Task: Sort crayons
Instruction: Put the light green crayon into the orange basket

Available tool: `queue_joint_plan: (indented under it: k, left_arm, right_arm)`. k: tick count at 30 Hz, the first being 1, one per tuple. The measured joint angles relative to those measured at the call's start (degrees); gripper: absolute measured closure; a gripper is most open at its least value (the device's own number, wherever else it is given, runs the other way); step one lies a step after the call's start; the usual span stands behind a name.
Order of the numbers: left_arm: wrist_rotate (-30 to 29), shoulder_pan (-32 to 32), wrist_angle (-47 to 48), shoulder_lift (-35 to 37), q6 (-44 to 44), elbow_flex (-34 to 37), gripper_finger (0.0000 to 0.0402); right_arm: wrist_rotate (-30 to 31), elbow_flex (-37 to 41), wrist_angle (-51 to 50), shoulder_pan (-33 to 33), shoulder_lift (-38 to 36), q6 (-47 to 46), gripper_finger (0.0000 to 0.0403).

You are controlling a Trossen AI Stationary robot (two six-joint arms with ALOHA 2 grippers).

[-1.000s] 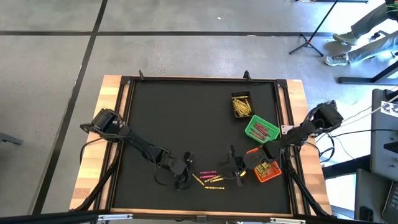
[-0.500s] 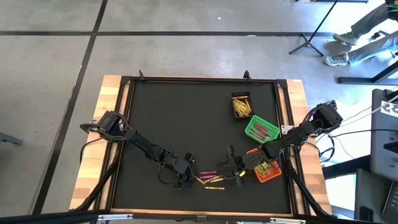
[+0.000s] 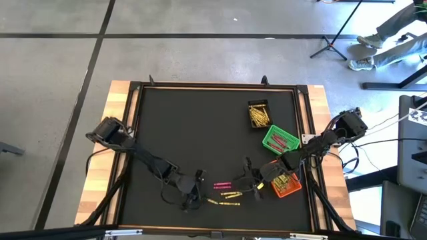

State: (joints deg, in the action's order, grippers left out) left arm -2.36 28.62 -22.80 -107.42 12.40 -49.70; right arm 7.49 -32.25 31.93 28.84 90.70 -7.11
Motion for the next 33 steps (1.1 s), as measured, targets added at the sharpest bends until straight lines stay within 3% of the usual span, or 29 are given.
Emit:
queue_joint_plan:
  k: [6, 13, 22, 25, 33]
  left_arm:
    - [-9.88, -0.06, -11.06, 1.57, -9.96, 0.64, 0.0397]
    - [-10.57, -6.34, -37.54, -0.46, -14.79, 7.92, 0.0395]
    - [-5.65, -11.67, -61.8, -8.62, -19.06, 8.23, 0.0395]
    - [-5.46, -12.52, -66.95, -12.04, -18.23, 8.31, 0.0395]
    - [-6.14, -11.57, -67.02, -11.58, -18.99, 10.07, 0.0395]
  right_arm:
    - [-0.07, 0.0, 1.47, 0.02, 0.0, 0.36, 0.0223]
    - [0.5, 0.0, 4.04, -0.05, -0.04, 2.73, 0.0223]
    - [15.03, -3.01, 8.74, -3.03, -0.22, 11.8, 0.0223]
    - [17.99, -4.33, 8.16, -3.02, -0.22, 14.65, 0.0223]
    - [14.85, -5.87, 7.27, -2.89, -0.18, 17.78, 0.0223]
